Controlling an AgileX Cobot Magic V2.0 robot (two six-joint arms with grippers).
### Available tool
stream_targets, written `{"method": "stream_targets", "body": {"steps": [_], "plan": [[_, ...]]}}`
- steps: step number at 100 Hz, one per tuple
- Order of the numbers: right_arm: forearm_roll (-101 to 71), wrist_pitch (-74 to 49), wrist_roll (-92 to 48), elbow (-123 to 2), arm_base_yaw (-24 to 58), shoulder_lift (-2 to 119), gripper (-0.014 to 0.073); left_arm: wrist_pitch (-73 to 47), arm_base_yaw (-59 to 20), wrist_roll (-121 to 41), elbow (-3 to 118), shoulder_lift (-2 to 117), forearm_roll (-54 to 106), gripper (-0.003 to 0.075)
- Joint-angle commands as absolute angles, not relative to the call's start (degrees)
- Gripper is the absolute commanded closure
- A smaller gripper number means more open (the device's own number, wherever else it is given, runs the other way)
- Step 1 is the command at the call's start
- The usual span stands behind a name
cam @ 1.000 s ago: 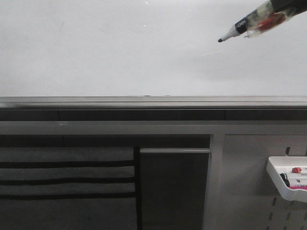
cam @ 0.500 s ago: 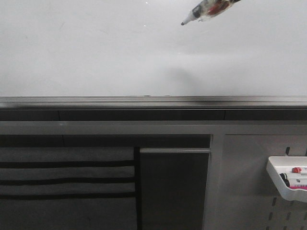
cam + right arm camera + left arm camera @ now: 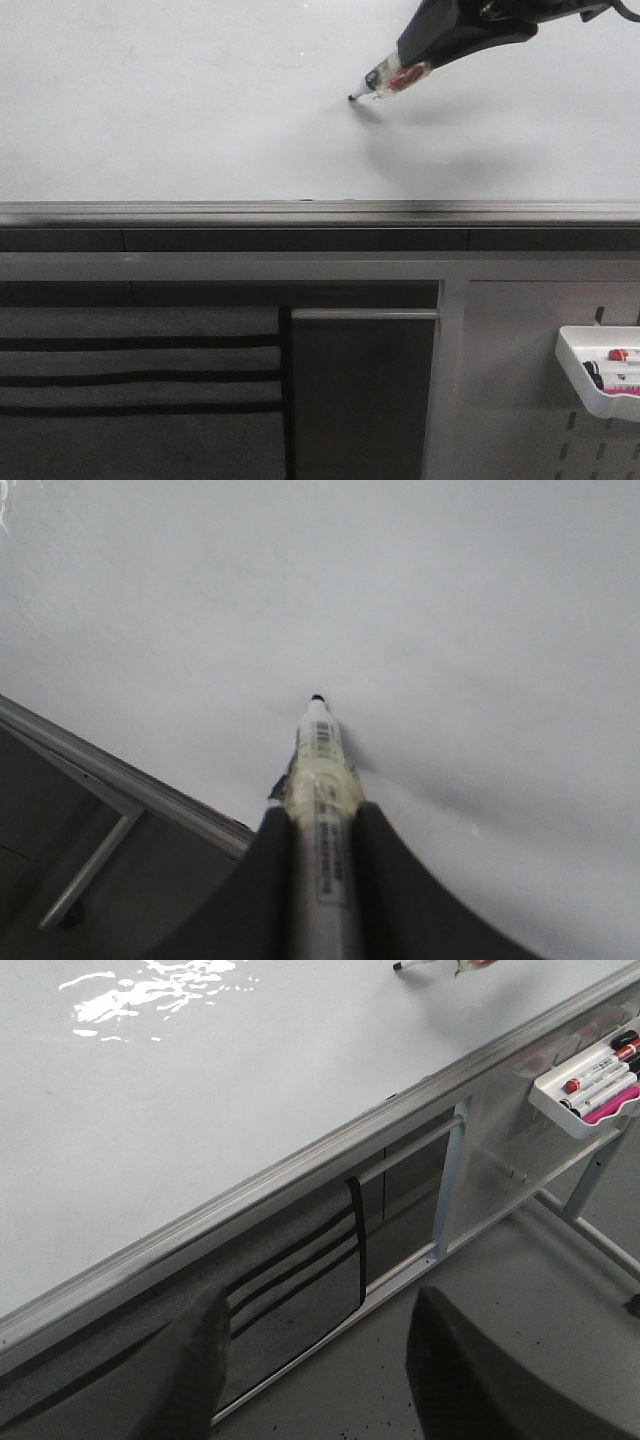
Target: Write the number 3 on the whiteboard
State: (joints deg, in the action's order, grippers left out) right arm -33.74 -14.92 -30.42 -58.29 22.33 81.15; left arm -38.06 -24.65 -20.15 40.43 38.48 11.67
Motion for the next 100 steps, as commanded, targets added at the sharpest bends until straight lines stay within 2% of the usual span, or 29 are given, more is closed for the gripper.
{"method": "stream_targets", "body": {"steps": [1, 21, 46, 70, 81, 93, 100], "plan": [[-31.92, -8.99, -31.10, -60.26, 21.67, 80.28, 0.0642, -34.01, -24.57, -19.47, 41.92, 38.32, 12.88, 0.0350], [-30.84, -19.92, -31.10, -60.03, 18.09, 79.52, 0.0642, -34.01, -24.57, -19.47, 41.92, 38.32, 12.88, 0.0350], [-31.38, -13.08, -31.10, -59.94, 20.66, 83.79, 0.0642, -33.94, -24.57, -19.47, 41.92, 38.32, 12.88, 0.0350], [-31.98, -26.53, -31.10, -59.28, 15.55, 81.23, 0.0642, -33.94, -24.57, -19.47, 41.92, 38.32, 12.88, 0.0350], [-34.30, -23.35, -31.10, -58.57, 18.46, 82.20, 0.0642, -33.94, -24.57, -19.47, 41.92, 38.32, 12.88, 0.0350], [-36.71, -13.78, -31.10, -59.63, 23.39, 84.50, 0.0642, -33.94, -24.57, -19.47, 41.92, 38.32, 12.88, 0.0350], [-36.71, -13.89, -31.10, -61.85, 25.22, 84.93, 0.0642, -33.94, -24.57, -19.47, 41.92, 38.32, 12.88, 0.0350]]}}
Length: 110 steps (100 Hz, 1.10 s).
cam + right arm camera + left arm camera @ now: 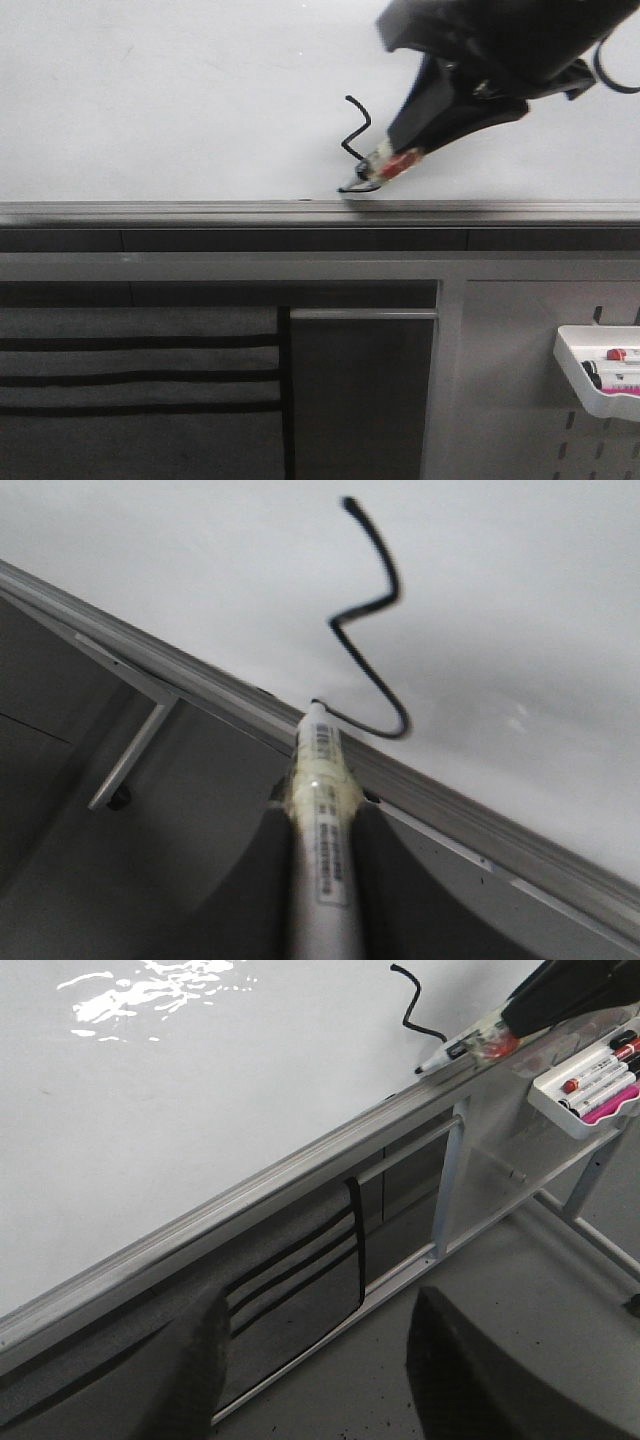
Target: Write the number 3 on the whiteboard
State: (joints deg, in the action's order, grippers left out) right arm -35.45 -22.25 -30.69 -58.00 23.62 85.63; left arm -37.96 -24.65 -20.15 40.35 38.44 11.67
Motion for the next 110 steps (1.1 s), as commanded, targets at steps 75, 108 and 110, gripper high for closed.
{"method": "stream_targets", "body": {"steps": [75, 108, 110], "plan": [[-31.11, -37.80, -59.97, -51.08, 29.28, 48.89, 0.0642, -33.94, -24.57, -19.47, 41.92, 38.32, 12.88, 0.0350], [-30.69, -38.08, -59.97, -51.08, 29.28, 50.12, 0.0642, -33.07, -24.57, -19.58, 41.92, 38.42, 13.90, 0.0350], [-30.69, -37.87, -59.97, -51.08, 29.28, 50.29, 0.0642, -33.07, -24.57, -19.97, 41.92, 38.58, 13.90, 0.0350]]}}
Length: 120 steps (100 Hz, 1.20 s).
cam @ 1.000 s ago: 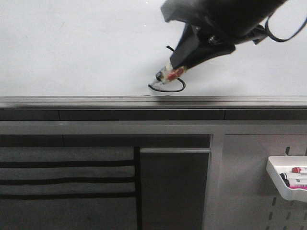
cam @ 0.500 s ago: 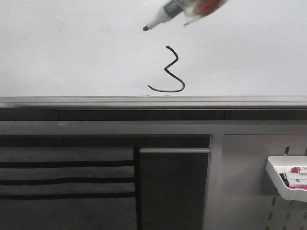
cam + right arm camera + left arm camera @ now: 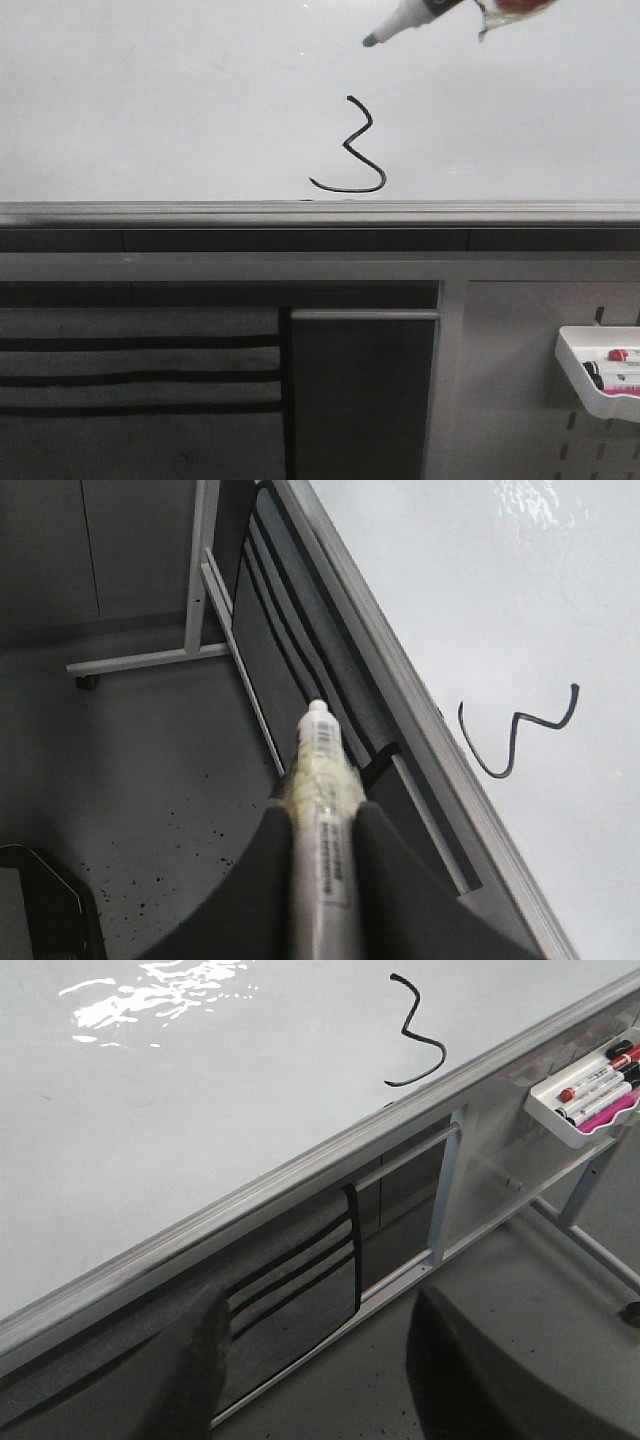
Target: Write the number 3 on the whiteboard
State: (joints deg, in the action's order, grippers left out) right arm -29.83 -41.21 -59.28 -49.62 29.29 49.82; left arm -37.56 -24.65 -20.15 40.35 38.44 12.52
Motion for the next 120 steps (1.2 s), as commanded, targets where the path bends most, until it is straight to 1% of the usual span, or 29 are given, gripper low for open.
{"method": "stream_targets", "body": {"steps": [1, 11, 22, 31, 42, 53, 67, 85, 105, 110, 120], "plan": [[-30.69, -37.85, -59.97, -51.08, 29.28, 50.29, 0.0642, -33.07, -24.57, -20.12, 41.92, 38.74, 13.90, 0.0350], [-30.69, -36.78, -59.97, -51.08, 29.28, 51.24, 0.0642, -33.07, -24.72, -25.86, 41.92, 40.31, 16.89, 0.0351], [-30.94, -36.08, -60.24, -51.08, 29.39, 52.47, 0.0642, -33.98, -26.42, -38.38, 42.15, 43.30, 24.60, 0.0351], [-31.07, -36.07, -61.95, -51.08, 29.91, 53.49, 0.0642, -35.45, -29.47, -45.65, 43.40, 46.40, 29.36, 0.0351], [-31.29, -35.13, -64.55, -51.08, 31.84, 54.15, 0.0642, -35.62, -34.78, -50.65, 46.33, 51.36, 29.61, 0.0351], [-31.29, -32.54, -64.92, -51.08, 34.69, 54.29, 0.0642, -35.49, -40.07, -53.09, 49.95, 56.38, 29.61, 0.0351], [-31.29, -30.17, -65.59, -51.08, 37.60, 54.29, 0.0642, -35.36, -44.97, -55.72, 55.29, 62.47, 29.61, 0.0350], [-31.29, -30.17, -66.00, -51.08, 38.28, 54.29, 0.0642, -35.14, -48.13, -57.46, 61.24, 68.64, 29.40, 0.0350], [-31.29, -30.17, -66.00, -51.08, 38.28, 54.29, 0.0642, -35.54, -49.31, -59.12, 64.76, 73.57, 26.60, 0.0353], [-31.29, -30.28, -66.00, -51.08, 38.28, 54.29, 0.0642, -35.87, -49.31, -59.25, 64.96, 73.95, 26.38, 0.0366], [-31.29, -30.49, -66.00, -51.08, 38.28, 54.29, 0.0642, -36.00, -49.31, -59.26, 64.96, 73.95, 26.38, 0.0442]]}}
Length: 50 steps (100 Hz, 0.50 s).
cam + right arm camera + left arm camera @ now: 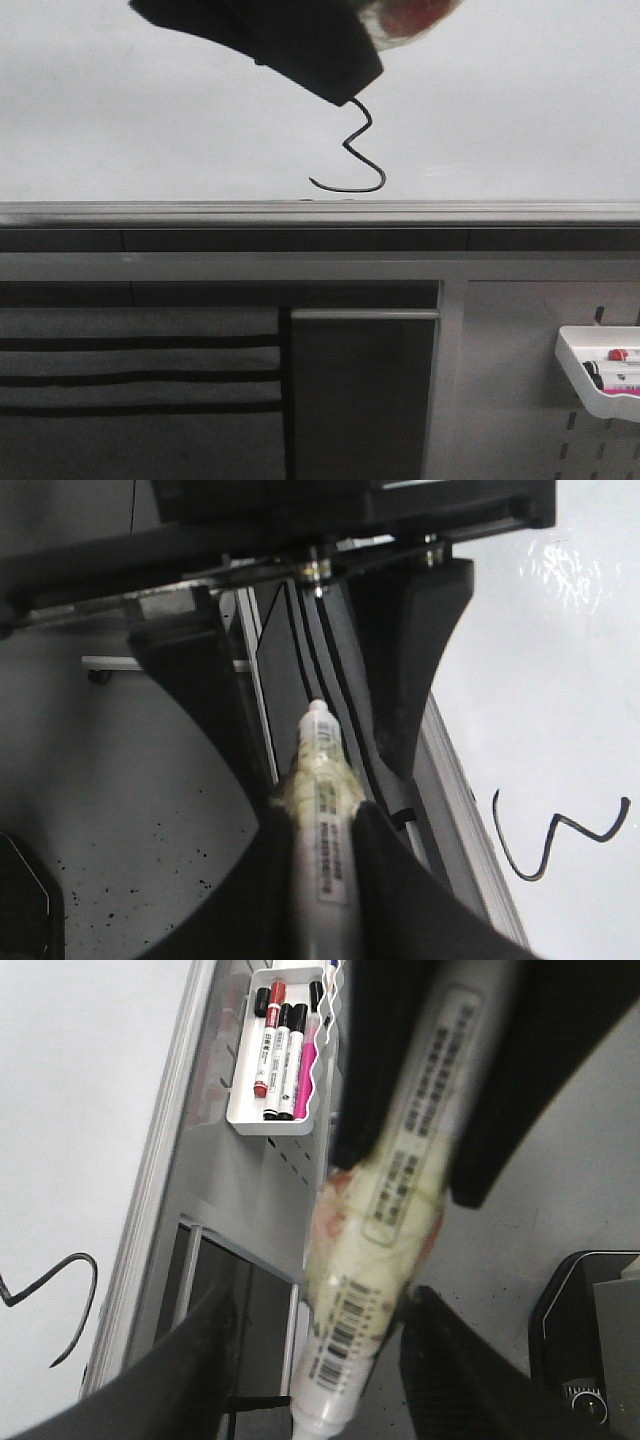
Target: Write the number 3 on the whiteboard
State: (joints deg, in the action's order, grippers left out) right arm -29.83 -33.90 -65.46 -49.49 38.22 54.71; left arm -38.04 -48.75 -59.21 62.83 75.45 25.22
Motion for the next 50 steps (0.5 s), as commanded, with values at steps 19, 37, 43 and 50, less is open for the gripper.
{"method": "stream_targets", "body": {"steps": [19, 37, 43, 50], "plan": [[-31.29, -30.80, -66.00, -51.08, 38.28, 54.29, 0.0642, -36.12, -49.31, -59.26, 64.96, 73.95, 26.38, 0.0565], [-31.29, -31.22, -66.00, -51.08, 38.28, 54.29, 0.0642, -36.23, -49.31, -59.26, 64.96, 73.95, 26.38, 0.0620], [-31.29, -31.22, -66.00, -51.08, 38.28, 54.29, 0.0642, -36.23, -49.31, -59.26, 64.96, 73.95, 26.38, 0.0631], [-32.06, -31.22, -66.00, -51.08, 38.28, 54.29, 0.0642, -36.23, -49.31, -59.26, 64.96, 73.95, 26.38, 0.0644]]}}
